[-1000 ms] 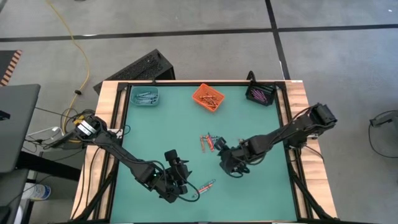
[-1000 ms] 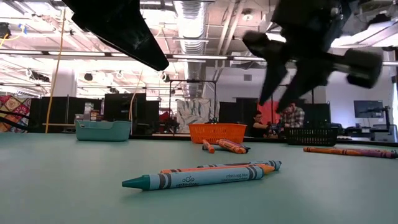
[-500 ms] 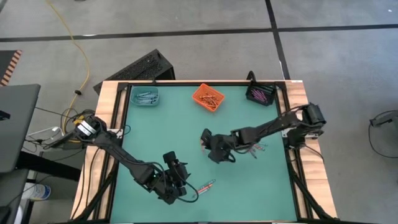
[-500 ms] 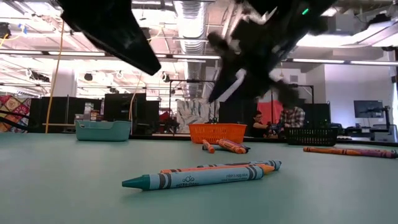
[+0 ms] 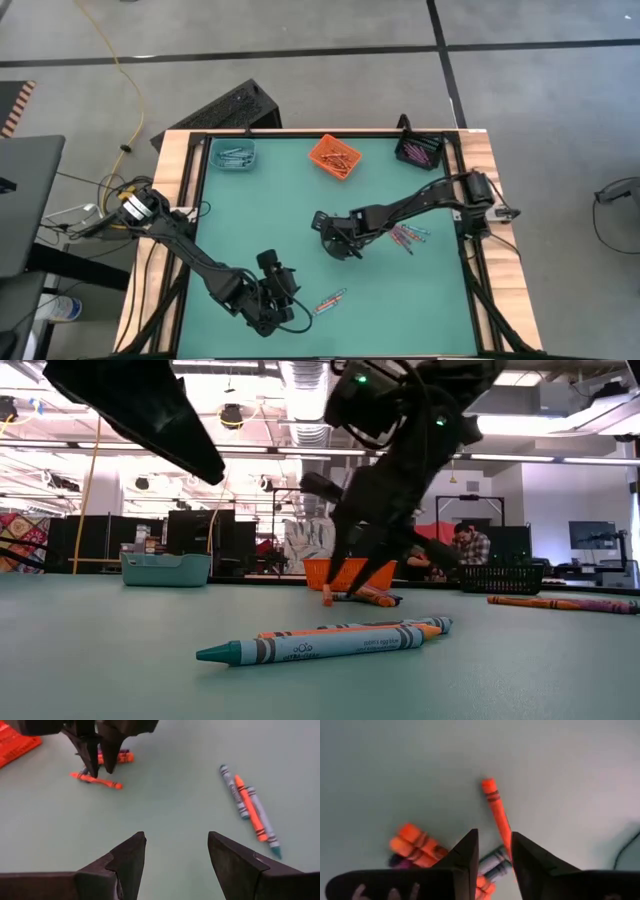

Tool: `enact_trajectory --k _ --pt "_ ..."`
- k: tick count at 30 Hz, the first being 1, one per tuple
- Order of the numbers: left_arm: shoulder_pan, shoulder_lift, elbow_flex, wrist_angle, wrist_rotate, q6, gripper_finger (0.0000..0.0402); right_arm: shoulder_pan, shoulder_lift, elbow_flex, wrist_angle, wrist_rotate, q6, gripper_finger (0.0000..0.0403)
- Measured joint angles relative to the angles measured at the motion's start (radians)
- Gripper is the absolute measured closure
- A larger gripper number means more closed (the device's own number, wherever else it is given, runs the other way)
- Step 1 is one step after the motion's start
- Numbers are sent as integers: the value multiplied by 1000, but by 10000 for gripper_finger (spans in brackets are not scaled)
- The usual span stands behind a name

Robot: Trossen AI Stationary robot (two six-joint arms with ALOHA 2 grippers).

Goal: Sort crayons
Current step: Put the orange crayon into the orange bin

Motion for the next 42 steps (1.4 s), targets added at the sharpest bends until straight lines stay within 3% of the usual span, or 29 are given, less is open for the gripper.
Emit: enact_trajectory --k 15,22,28,33,38,42 --pt "-13 0 0 -14 -7 -74 197 2 62 145 -137 16 -15 284" --pt "46 0 0 -252 -55 -306 221 45 9 201 -181 12 184 284" --pt "145 0 0 -267 4 -267 234 91 -120 204 -302 89 382 284" --pt "240 0 0 -268 55 -202 227 106 -257 204 -487 93 604 284" --pt "325 0 -1 -272 93 -317 222 133 -377 204 -676 93 811 284" --pt "385 0 -2 -258 146 -322 221 168 -458 203 -763 94 926 284"
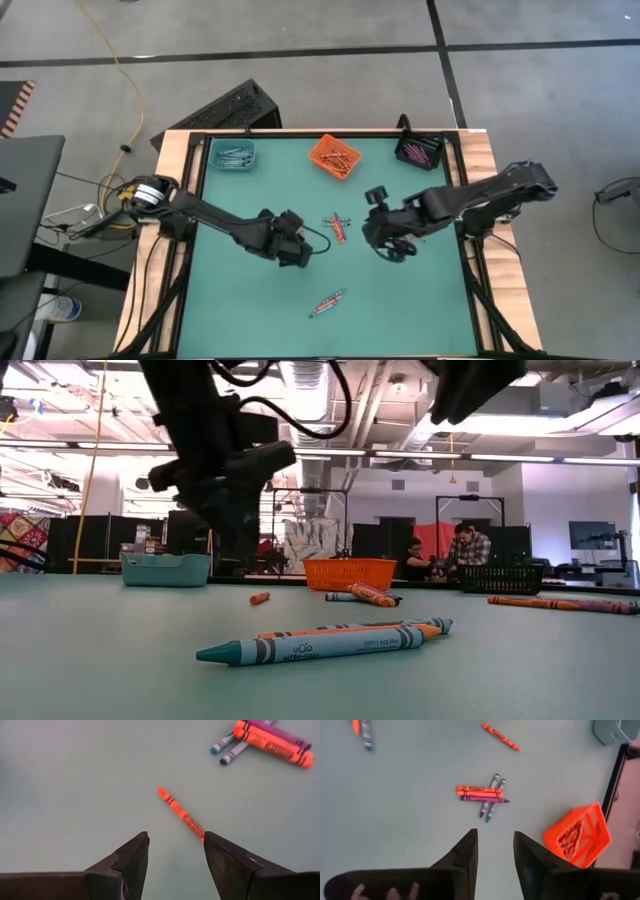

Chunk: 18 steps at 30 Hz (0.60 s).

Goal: Sort crayons
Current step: Put the orange crayon into the orange bin

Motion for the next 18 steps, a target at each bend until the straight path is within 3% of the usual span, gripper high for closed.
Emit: enact_trajectory --k 9,18 --pt "96 42 0 141 129 58 221 90 -87 0 -41 1 129 284" --pt "140 130 2 107 192 23 221 154 -68 -1 -86 64 172 284"
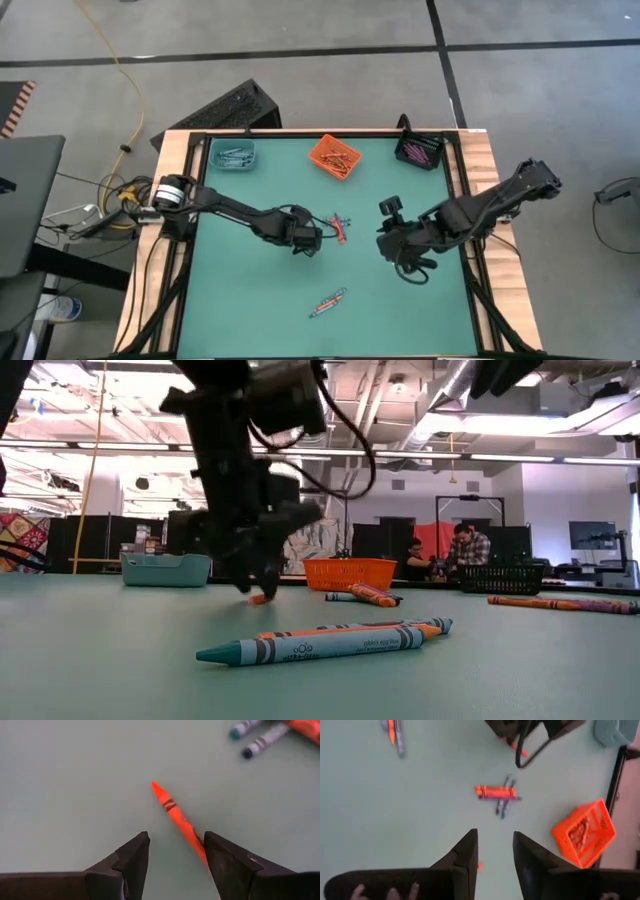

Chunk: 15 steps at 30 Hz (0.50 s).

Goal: Sort crayons
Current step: Put the orange crayon into the orange bin

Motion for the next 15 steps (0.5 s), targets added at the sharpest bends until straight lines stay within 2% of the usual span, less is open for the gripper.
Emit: enact_trajectory --k 9,12,15 --pt "20 44 2 34 54 7 224 10 11 0 -25 44 15 284" --pt "21 46 1 8 66 8 243 13 11 0 -26 44 19 284" --pt "21 47 0 -17 71 20 281 13 11 0 -27 44 23 284"
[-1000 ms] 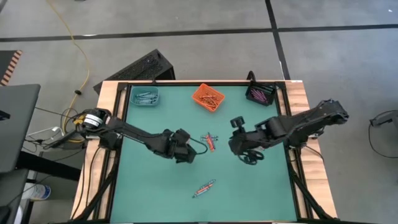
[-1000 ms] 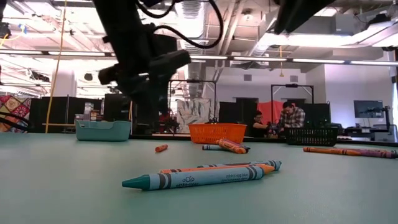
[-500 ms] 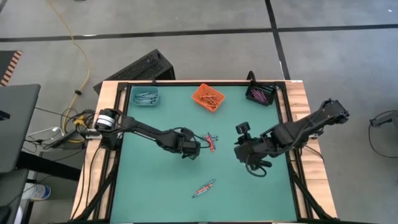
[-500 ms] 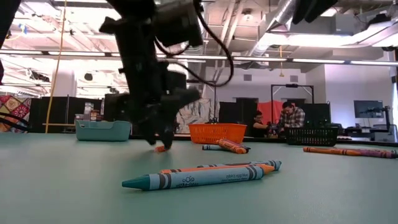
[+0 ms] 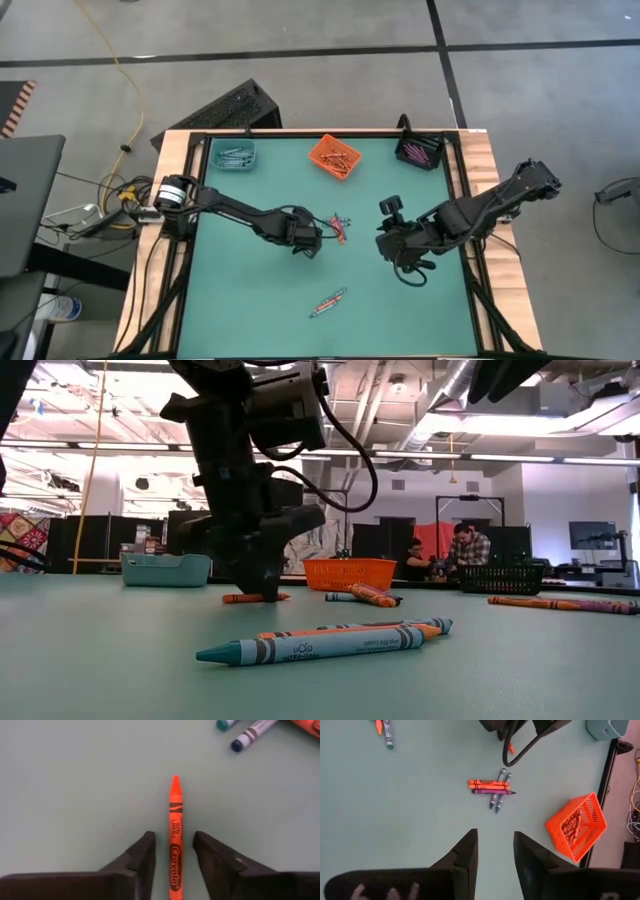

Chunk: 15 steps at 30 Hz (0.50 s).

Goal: Sort crayons
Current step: Put the orange crayon into the orange bin

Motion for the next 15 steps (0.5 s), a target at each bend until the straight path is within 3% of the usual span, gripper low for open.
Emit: enact_trajectory --k 6,15 --pt "0 2 0 5 23 72 383 0 0 0 0 0 8 284" --pt "-14 -11 0 4 22 160 399 1 0 0 -2 0 15 284"
